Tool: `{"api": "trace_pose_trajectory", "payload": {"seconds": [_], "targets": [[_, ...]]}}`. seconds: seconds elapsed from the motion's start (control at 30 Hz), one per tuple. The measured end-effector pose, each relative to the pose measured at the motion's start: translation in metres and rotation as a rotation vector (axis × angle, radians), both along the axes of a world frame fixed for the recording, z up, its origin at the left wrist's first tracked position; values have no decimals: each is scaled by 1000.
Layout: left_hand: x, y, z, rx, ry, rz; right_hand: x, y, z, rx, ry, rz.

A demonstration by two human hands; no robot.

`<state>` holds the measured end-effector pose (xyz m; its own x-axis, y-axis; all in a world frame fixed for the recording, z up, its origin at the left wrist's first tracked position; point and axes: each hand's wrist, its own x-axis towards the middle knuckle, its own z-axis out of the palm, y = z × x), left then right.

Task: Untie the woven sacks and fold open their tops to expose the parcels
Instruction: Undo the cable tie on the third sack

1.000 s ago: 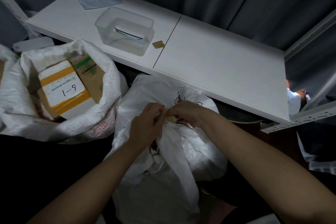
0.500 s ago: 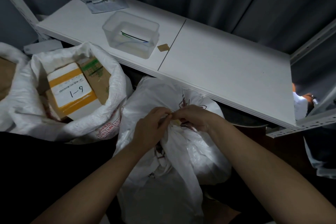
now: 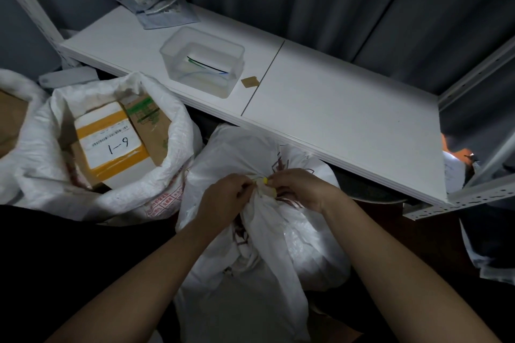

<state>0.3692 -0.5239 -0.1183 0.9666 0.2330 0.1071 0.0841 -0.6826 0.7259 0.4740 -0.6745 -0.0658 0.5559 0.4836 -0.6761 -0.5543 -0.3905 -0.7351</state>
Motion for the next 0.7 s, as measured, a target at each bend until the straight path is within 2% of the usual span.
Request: {"api": "trace_pose_trajectory", "payload": {"seconds": [0.13, 0.23, 0.33, 0.5, 0.7], "targets": [[1, -5, 4, 25, -38, 32, -10, -1, -1, 5, -84, 12], [5, -4, 7, 2, 36, 113, -12, -6, 4, 41, -111, -37], [7, 3, 13, -89, 97, 196, -16, -17, 12, 126, -158, -173], [21, 20, 33, -39, 14, 204, -25, -19, 44, 250, -399, -478], [47, 45, 72, -14, -15, 158, -5, 3, 114, 413, -632, -601]]}}
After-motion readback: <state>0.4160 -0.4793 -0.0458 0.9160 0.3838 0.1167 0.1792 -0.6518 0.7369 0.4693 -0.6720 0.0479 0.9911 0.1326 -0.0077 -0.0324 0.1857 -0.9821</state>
